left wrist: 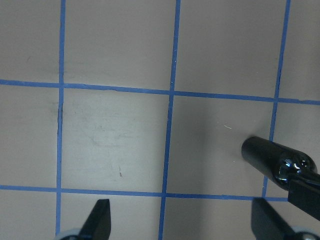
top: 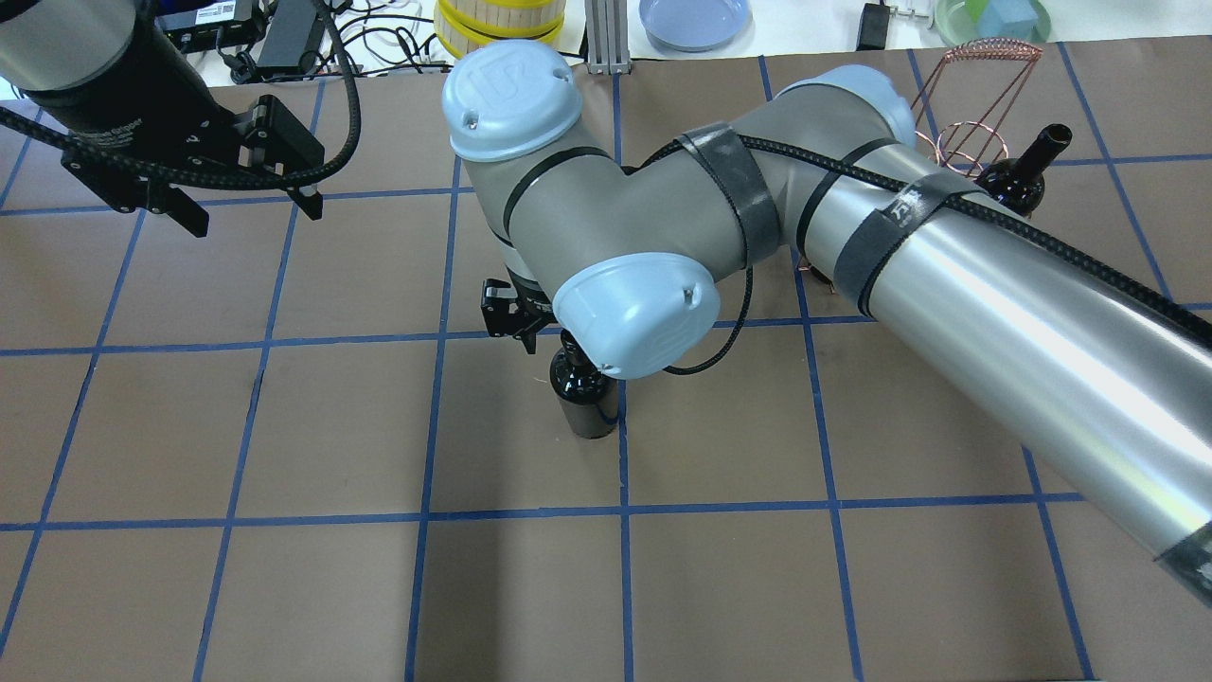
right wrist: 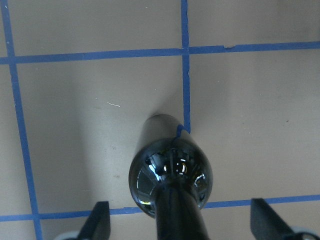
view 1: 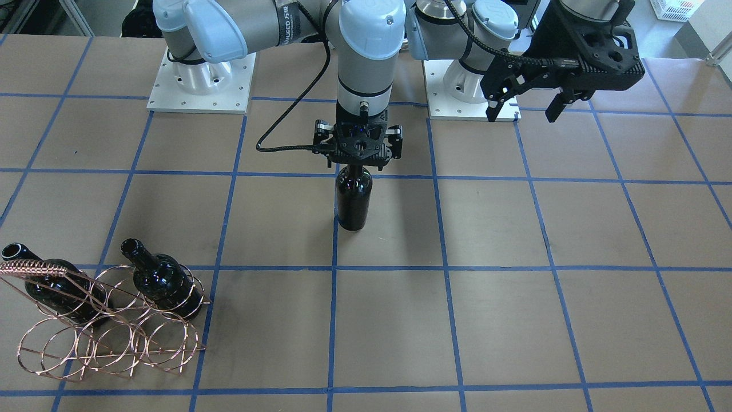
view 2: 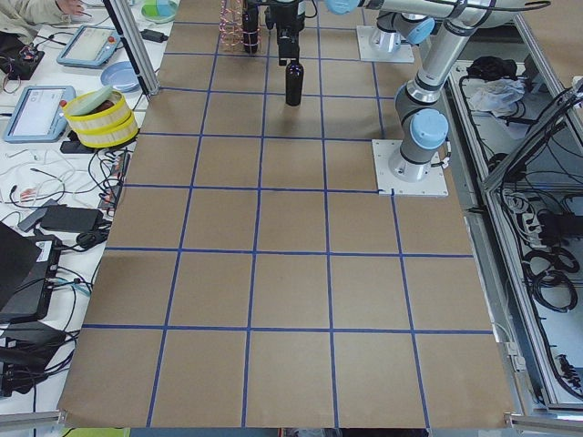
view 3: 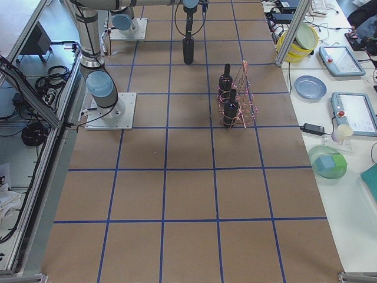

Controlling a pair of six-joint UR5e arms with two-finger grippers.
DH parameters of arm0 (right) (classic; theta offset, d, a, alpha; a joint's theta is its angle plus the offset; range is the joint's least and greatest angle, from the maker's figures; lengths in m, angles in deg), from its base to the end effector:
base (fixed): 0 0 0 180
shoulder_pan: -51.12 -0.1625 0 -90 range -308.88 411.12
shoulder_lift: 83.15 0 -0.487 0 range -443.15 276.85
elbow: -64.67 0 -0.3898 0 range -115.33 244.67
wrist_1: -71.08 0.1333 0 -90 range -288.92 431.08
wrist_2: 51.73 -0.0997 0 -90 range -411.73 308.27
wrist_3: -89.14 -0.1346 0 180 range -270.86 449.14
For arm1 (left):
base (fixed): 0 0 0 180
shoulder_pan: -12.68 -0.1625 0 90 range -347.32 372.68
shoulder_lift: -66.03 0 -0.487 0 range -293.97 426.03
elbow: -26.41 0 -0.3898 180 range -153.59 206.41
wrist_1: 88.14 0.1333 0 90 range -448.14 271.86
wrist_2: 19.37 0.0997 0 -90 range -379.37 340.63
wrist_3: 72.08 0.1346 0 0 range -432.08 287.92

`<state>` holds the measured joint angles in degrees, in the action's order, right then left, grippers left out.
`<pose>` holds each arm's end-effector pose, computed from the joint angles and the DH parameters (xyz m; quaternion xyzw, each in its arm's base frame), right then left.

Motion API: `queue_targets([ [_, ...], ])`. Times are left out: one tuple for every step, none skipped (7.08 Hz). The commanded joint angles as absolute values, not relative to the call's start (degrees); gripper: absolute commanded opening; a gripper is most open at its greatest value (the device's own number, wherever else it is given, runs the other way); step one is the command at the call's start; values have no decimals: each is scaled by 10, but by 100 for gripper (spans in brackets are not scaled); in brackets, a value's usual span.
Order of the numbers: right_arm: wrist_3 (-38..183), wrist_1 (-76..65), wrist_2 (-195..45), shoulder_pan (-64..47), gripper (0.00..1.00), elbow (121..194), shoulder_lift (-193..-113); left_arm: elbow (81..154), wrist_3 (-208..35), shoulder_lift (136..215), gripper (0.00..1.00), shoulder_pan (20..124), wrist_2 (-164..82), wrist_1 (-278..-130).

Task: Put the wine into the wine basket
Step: 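Reach the right gripper to the upright bottle and grasp its neck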

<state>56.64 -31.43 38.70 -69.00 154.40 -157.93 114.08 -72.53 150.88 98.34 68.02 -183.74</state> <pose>0.4147 -0.4512 0.3931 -0.0207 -0.9996 -0.0162 0.0143 -0.1052 -0.4561 0.5672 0.0414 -0.9987 0.0172 0.0222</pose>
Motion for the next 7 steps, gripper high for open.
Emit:
queue_targets([
  [566, -321, 386, -689, 100, 1550, -1579, 1160, -723, 1500, 100, 986, 692, -1843],
  [566, -321, 385, -689, 100, 1549, -1585, 1164, -723, 1497, 100, 986, 692, -1843],
  [566, -321, 384, -688, 78, 1548, -1586, 1166, -723, 1497, 100, 986, 691, -1843],
  [568, -318, 384, -688, 59, 1548, -1587, 1167, -723, 1496, 100, 986, 692, -1843],
  [568, -318, 384, -688, 37, 1548, -1592, 1168, -723, 1498, 100, 986, 691, -1843],
  [568, -318, 384, -688, 22, 1548, -1592, 1168, -723, 1498, 100, 986, 690, -1843],
  [568, -318, 379, -688, 16, 1546, -1592, 1168, -723, 1497, 100, 986, 690, -1843],
])
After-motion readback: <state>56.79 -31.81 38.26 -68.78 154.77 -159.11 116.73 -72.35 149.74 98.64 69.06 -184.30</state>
